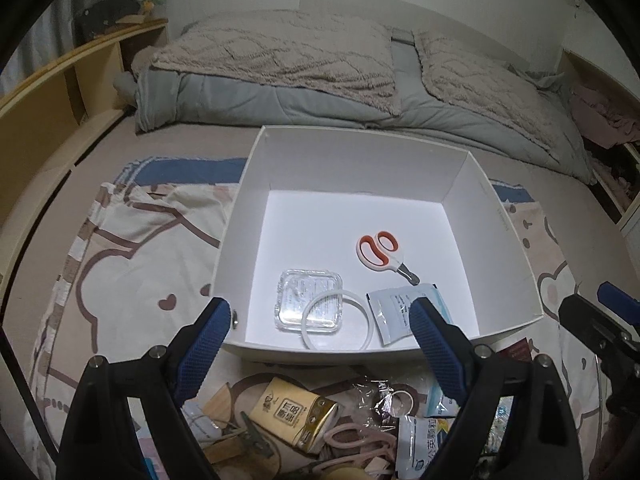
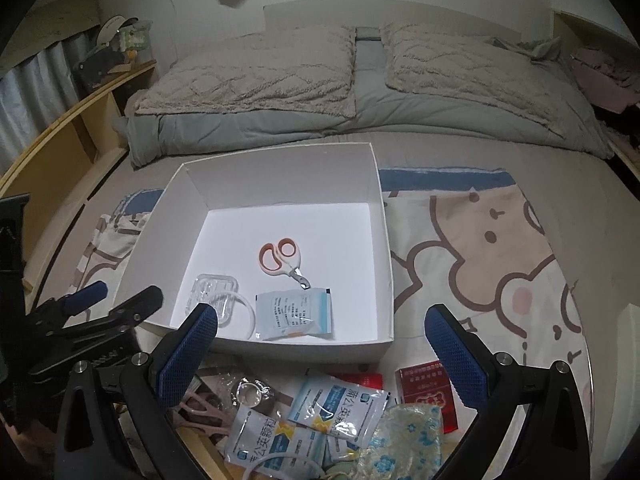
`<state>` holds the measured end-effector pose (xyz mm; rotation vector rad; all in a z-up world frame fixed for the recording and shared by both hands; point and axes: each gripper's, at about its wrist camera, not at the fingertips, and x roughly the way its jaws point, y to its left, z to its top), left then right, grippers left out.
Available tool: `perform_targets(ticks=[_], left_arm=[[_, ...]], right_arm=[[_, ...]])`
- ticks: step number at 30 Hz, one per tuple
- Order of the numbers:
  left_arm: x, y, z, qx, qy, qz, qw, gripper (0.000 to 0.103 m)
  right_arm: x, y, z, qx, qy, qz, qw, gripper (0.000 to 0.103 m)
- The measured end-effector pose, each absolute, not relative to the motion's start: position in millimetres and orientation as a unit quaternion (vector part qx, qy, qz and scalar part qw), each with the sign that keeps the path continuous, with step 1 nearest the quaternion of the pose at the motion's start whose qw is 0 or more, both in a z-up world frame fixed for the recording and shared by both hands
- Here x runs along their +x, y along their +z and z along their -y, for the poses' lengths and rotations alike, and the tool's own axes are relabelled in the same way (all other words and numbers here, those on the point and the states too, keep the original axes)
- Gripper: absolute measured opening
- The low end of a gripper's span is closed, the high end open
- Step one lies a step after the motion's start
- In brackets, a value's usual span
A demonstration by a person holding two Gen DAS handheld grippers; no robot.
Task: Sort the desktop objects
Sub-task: 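Open the left gripper to drop the white ring into the shoebox, then withdraw both grippers from the shoebox back over the pile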
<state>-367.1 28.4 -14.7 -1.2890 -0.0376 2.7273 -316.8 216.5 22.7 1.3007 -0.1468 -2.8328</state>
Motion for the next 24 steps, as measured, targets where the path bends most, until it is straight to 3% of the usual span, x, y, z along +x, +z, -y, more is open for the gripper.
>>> perform_targets(ticks=[12,24], left_arm=[[-330,24,-13,-0.379,0.924,0.007,0.059,0.102],[-290,55,-2,-0.339,0.939,-0.007,0.063,0.103]], right_arm=[[-290,47,-221,0.386,-0.92,0.059,0.01,0.103],[-260,70,-217,0.352,-0.934,0.061,0.015,0.103]])
